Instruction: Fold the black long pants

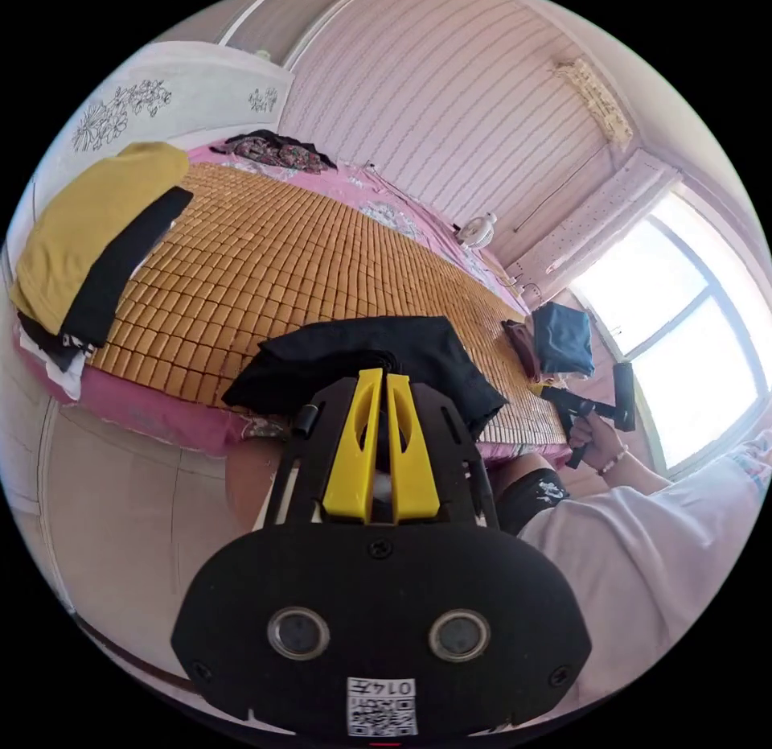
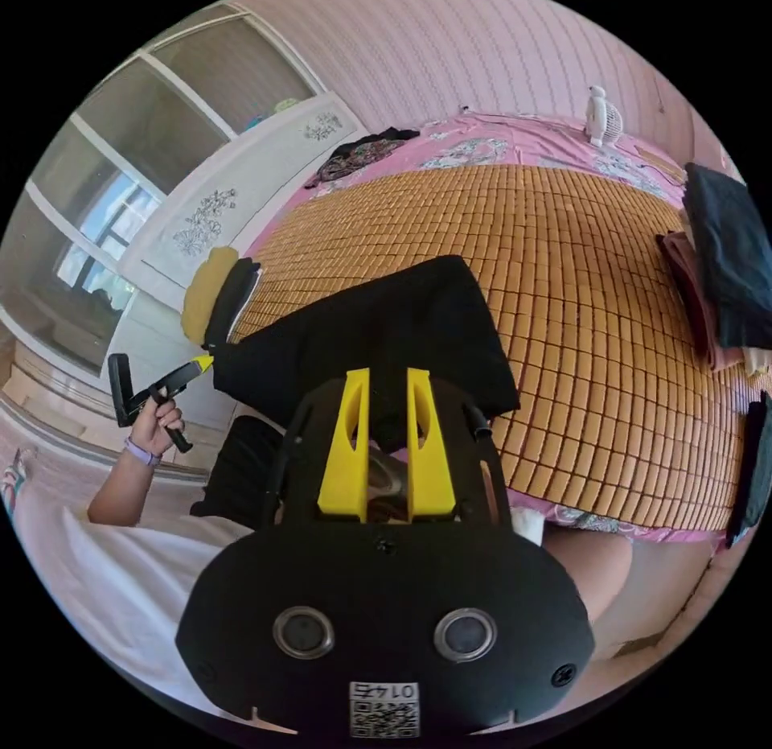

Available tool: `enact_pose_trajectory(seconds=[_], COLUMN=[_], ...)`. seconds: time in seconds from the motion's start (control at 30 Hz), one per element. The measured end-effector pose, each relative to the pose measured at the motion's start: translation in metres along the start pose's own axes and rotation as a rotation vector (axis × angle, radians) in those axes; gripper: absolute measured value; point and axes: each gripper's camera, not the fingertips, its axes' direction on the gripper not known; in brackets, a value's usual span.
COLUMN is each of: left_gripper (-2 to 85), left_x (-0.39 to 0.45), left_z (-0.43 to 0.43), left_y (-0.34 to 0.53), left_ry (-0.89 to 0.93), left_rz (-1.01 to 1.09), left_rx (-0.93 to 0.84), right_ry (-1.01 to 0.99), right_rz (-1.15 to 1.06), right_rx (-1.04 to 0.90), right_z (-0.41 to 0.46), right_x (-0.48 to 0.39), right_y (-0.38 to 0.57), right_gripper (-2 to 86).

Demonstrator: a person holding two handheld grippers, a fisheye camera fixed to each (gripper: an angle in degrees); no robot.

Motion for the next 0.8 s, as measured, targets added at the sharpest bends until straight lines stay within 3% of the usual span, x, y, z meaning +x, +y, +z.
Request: enact_pose_trajectory(seconds=[0.07,0.23,0.37,0.53,0.8], left_gripper=[-1.0,-1.0,-1.0,-1.0,-0.9], left_x=[-0.009,-0.022,-0.045,-0.064,-0.104], left_z=[-0.005,-0.021,-0.036,-0.051,-0.076], left_y=[0.004,0.005,0.007,0.007,0.014], left_ry=[0.056,0.042,0.015,-0.030,-0.034], left_rz=[-0.021,0.008,-0.041,0.007,-0.085], left_rx=[0.034,0.028,0.022,-0.047,-0.044], right_ry=[-0.109,-0.381,-0.425,-0.445,-0.468], right_rz=[-0.196,-0.414,-0.529,-0.558,-0.502], right_rx=[-0.063,-0.196,-0.270,-0.323,-0.334], right_z=[0.038,0.113,0.157,0.189,0.204], right_x=[-0.042,-0.107,-0.128,-0.120,-0.095], right_y=[-0.027,-0.080,-0.106,-0.123,-0.143], right_gripper=[11.3,15.7,12.3,2.8,0.9])
